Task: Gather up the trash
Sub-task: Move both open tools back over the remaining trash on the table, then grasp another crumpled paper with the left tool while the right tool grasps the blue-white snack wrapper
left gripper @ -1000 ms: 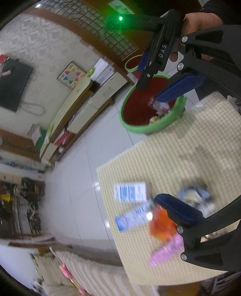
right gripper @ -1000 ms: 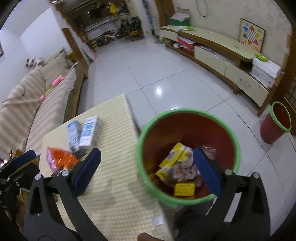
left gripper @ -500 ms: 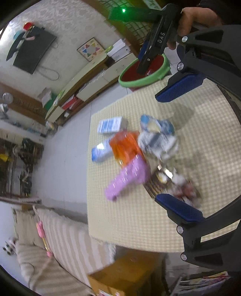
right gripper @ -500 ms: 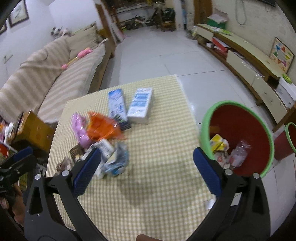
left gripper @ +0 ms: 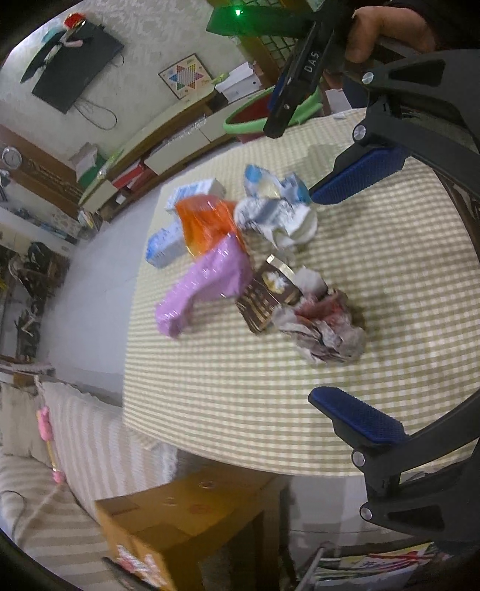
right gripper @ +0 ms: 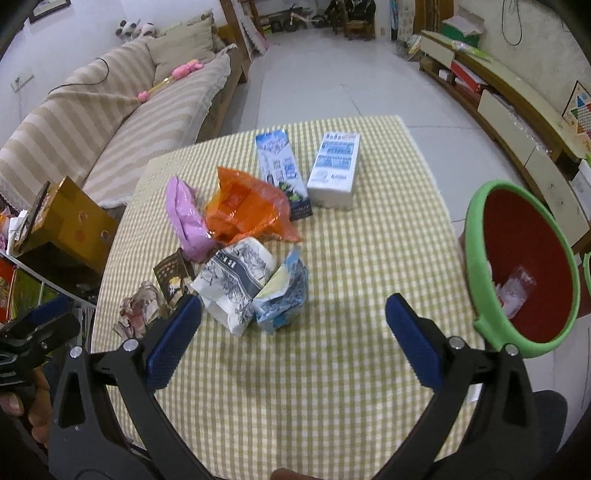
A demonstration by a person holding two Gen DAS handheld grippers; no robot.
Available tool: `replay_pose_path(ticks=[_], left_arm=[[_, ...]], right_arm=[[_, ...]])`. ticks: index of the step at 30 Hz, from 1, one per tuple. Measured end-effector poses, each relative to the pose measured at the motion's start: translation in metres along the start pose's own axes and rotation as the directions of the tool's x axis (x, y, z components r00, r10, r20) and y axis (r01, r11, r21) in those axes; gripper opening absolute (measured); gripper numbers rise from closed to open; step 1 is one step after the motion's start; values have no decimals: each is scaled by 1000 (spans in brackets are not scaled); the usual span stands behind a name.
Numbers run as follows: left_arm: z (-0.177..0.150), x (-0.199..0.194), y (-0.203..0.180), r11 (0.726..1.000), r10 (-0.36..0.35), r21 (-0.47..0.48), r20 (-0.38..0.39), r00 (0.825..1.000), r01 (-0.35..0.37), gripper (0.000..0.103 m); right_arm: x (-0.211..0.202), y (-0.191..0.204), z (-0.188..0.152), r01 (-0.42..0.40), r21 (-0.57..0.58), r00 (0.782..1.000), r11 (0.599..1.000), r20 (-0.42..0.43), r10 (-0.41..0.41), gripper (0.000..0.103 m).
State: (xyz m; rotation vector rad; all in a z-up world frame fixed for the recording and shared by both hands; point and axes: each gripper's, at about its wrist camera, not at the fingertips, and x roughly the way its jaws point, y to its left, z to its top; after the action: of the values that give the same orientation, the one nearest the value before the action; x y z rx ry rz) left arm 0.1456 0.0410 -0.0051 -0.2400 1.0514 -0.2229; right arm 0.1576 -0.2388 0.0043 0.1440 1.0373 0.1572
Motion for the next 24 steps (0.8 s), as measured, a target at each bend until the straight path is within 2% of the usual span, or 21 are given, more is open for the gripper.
replay_pose_path(ticks=[9, 11, 18, 21, 22, 24], left_arm=[[-10, 44, 10, 999, 35, 5, -90, 995, -35, 95], [-9, 54, 10, 998, 60, 22, -106, 993, -58, 95], [-6, 73, 12, 996, 80, 39, -124, 989, -75, 95], [-4, 79, 13, 997, 77, 38, -126, 989, -73, 93], [-4, 82, 14, 997, 76, 38, -128, 989, -71, 93], [-3, 86, 15, 997, 68, 39, -135, 989, -64, 81]], right_arm=[[35, -7, 0, 1, 33, 998, 999, -61, 1, 97], [44, -7, 1, -3, 39, 997, 999, -77, 6, 92], [70, -12, 6, -20, 71, 994, 997, -105, 27, 78], [80, -15, 7, -34, 90, 991, 995, -123, 45, 67], [84, -15, 7, -41, 96, 990, 995, -133, 54, 60], [89, -15, 8, -54, 98, 987, 994, -145, 68, 52]])
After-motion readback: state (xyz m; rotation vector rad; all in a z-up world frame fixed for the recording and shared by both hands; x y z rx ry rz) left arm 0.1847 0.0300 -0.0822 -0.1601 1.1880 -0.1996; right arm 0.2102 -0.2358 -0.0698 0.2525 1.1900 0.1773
